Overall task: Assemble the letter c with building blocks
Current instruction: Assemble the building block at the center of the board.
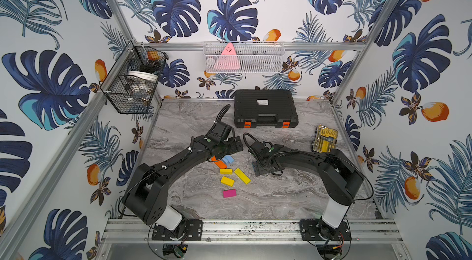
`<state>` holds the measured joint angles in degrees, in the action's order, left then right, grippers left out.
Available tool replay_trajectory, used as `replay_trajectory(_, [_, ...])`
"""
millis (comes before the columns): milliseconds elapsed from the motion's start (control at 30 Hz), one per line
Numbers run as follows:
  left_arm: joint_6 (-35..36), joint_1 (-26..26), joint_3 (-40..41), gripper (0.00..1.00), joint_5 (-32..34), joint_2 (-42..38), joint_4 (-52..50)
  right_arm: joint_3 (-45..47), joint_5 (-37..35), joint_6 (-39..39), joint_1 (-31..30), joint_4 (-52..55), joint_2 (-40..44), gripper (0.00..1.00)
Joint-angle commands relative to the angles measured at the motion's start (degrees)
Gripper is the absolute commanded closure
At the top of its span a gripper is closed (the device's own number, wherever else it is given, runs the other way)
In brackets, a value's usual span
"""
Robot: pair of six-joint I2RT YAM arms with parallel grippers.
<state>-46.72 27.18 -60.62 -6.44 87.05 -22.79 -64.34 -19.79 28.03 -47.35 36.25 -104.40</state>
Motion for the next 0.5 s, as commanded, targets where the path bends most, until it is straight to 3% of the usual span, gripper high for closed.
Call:
replay_trajectory(0, [-0.8, -1.2, 0.5, 0.01, -0.9, -0.5, 0.5, -0.4, -1.1, 0.2, 0.0, 0.2, -1.5, 0.00])
replay_trajectory(467, [0.2, -2.3, 2.2, 0.01, -5.1, 0.7, 3.7, -3.8, -1.7, 0.0, 1.1, 1.1, -1.9, 0.00])
